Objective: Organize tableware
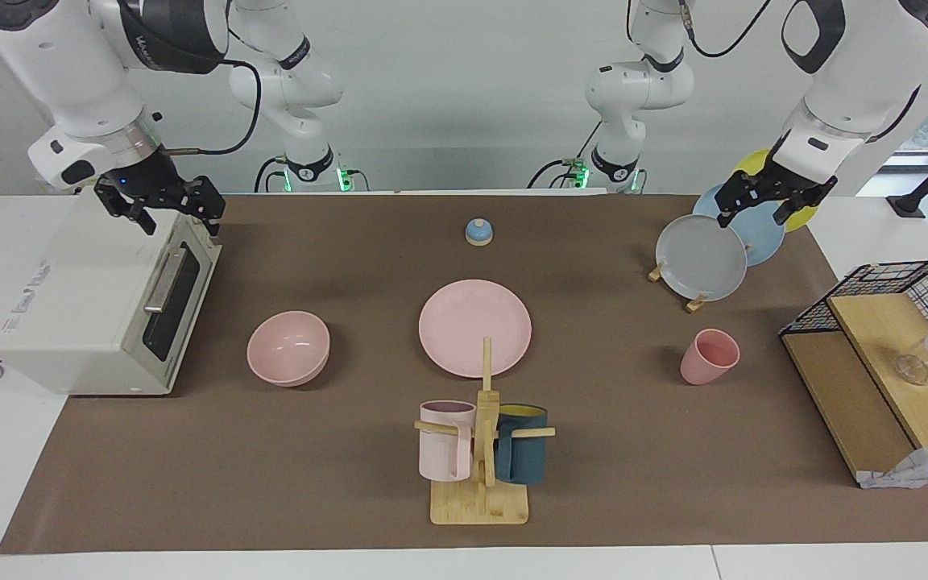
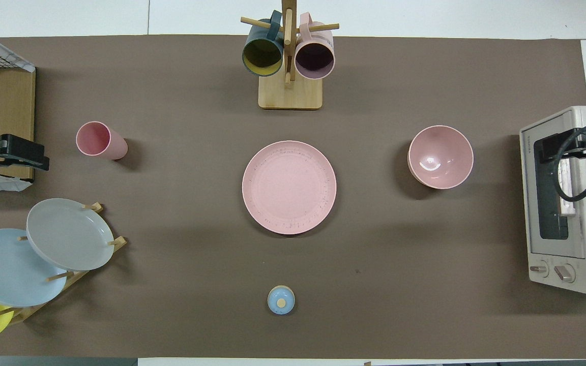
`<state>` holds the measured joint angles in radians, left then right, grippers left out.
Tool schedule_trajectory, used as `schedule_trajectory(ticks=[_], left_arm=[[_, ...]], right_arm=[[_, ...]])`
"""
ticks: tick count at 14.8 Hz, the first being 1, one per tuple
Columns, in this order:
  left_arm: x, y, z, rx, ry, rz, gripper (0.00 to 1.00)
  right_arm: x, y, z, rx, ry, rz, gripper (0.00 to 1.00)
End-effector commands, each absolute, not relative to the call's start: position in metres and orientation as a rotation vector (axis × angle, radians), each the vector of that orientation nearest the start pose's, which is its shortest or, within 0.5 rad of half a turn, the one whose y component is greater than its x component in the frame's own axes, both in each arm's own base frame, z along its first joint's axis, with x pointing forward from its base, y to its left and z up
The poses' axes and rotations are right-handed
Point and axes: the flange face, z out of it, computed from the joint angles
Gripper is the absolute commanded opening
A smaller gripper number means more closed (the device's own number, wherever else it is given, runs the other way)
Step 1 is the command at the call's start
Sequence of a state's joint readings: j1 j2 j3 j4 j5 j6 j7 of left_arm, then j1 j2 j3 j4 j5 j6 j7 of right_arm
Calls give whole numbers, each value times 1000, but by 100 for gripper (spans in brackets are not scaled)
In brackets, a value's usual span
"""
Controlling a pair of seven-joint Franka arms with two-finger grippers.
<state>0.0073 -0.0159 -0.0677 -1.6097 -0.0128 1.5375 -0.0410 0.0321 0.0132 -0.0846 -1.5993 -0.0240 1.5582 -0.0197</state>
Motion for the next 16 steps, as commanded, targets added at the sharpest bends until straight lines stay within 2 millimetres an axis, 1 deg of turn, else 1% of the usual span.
schedule_trajectory(ticks=[1,2,5,6,7,8,10,12,13,14,15,16], left_arm=[[543,-32,615,-3143,24,77,100],[543,-32,615,-3143,24,77,100],[543,-32,615,-3143,24,77,100],[543,-32,615,-3143,26,77,100],[543,-32,615,-3143,24,77,100],[543,-32,615,-3143,26,77,100],[543,-32,615,-3143,24,77,100],[543,-32,615,-3143,24,77,100],[543,-32,615,-3143,26,77,100],[543,-32,615,-3143,26,77,100],[543,-32,615,-3143,26,77,100],[543,-32,615,-3143,26,77,100]], right_arm=[[557,-28,604,-3146,68,90,100],[557,-22,604,-3144,60,97,100],[556,-21,607,-3141,80,82,100],[552,-16,605,-3140,49,130,100],[551,0,605,-3140,-2,137,100],[553,21,595,-3142,-45,111,100],[561,60,559,-3143,-89,77,100],[582,93,509,-3134,-92,65,100],[591,103,484,-3132,-120,37,100],[596,106,455,-3132,-130,8,100],[593,106,430,-3127,-136,-35,100],[586,109,405,-3122,-145,-56,100]])
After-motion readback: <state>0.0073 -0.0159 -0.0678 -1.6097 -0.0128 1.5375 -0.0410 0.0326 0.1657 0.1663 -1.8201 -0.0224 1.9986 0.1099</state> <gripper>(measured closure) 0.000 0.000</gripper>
